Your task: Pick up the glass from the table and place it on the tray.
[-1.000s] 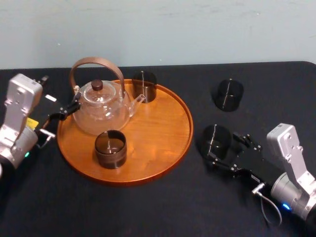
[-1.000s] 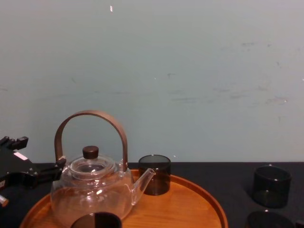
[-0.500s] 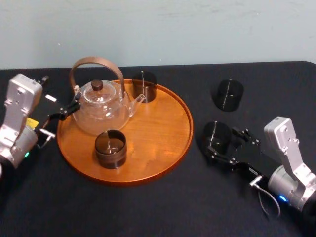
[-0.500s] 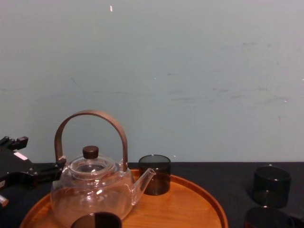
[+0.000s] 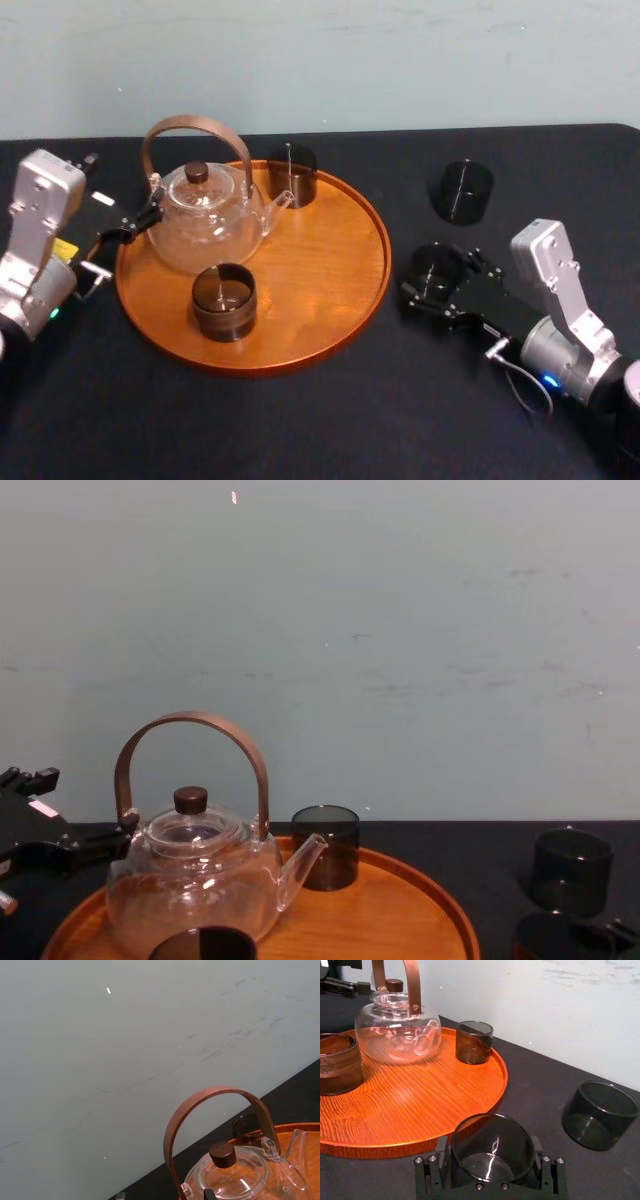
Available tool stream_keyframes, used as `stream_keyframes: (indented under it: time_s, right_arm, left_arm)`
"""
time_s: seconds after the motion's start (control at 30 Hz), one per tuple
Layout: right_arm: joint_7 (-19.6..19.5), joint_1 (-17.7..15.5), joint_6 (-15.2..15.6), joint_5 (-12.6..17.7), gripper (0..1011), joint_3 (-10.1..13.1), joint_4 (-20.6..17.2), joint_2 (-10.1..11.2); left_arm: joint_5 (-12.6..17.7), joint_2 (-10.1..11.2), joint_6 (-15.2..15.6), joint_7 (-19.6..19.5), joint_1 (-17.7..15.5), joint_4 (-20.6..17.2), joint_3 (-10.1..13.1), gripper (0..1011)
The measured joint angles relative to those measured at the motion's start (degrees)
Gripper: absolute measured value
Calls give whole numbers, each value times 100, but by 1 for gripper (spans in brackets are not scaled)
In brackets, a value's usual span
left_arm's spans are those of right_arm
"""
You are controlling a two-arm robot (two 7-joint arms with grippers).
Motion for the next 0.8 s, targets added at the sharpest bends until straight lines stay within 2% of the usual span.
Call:
stream_keyframes:
  time_s: [0.43,0.53,0.8]
  right_arm:
    - [33,21,-16,-5,1004,-5,29,-15]
    - [28,17,-16,-4,934,-6,21,-11]
    - [12,8,-16,-4,916,-6,10,-4]
  left_arm:
    - [0,0,0,0,0,0,0,1009]
    - [0,0,0,0,0,0,0,1010]
    - [0,0,0,0,0,0,0,1009]
